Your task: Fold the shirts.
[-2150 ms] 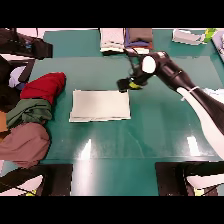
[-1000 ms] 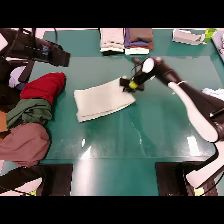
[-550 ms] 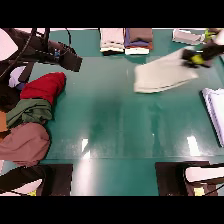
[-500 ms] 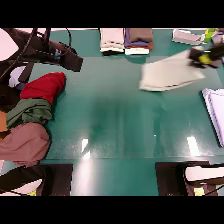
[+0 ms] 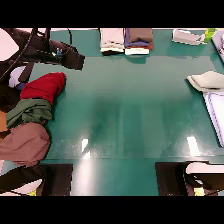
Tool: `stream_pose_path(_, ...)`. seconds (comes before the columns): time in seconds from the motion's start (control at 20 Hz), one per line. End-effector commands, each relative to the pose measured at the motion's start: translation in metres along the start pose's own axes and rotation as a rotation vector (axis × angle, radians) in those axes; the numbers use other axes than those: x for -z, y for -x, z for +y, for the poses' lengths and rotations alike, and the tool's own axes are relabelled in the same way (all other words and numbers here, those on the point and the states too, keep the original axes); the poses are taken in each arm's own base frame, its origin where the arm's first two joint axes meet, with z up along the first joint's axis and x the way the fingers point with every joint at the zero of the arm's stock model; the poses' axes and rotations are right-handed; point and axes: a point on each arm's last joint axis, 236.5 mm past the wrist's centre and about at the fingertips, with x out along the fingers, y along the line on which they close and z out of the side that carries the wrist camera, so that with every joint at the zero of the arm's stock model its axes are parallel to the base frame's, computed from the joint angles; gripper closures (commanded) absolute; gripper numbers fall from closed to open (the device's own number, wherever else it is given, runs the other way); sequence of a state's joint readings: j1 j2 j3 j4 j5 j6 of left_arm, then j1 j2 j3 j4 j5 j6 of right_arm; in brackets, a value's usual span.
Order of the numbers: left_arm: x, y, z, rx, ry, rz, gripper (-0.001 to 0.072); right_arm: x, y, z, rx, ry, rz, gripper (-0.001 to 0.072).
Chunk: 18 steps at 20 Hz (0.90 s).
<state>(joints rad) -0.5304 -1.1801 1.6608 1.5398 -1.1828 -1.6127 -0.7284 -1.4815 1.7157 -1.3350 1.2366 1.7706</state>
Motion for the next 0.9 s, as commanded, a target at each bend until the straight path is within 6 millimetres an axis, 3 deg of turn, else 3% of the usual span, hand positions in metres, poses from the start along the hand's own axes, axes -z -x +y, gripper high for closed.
stream_pose_path(0.0,0.001,0.0,0.0,0.0,0.012,0.003,0.0684,-0.033,0.027,-0.002,-0.051,-0.045,-0.097,0.0688)
stream_pose_path(0.1,0.002,0.0,0.0,0.001,0.011,0.008,0.0684,-0.05,0.052,0.009,-0.067,-0.022,-0.153,0.0688)
stream_pose_path(0.25,0.002,0.0,0.0,0.0,0.01,0.008,0.0684,-0.059,0.077,0.015,-0.067,0.001,-0.187,0.0688)
stream_pose_path(0.45,0.004,0.0,0.0,0.0,0.01,0.016,0.0684,-0.046,0.087,-0.005,-0.029,0.002,-0.125,0.0688)
stream_pose_path(0.6,0.005,0.0,0.0,0.0,0.01,0.023,0.0684,-0.022,0.085,-0.037,0.024,-0.002,-0.062,0.0688)
stream_pose_path(0.85,0.006,0.0,0.0,-0.001,0.008,0.024,0.0684,0.039,0.081,-0.142,0.314,-0.06,0.052,0.0688)
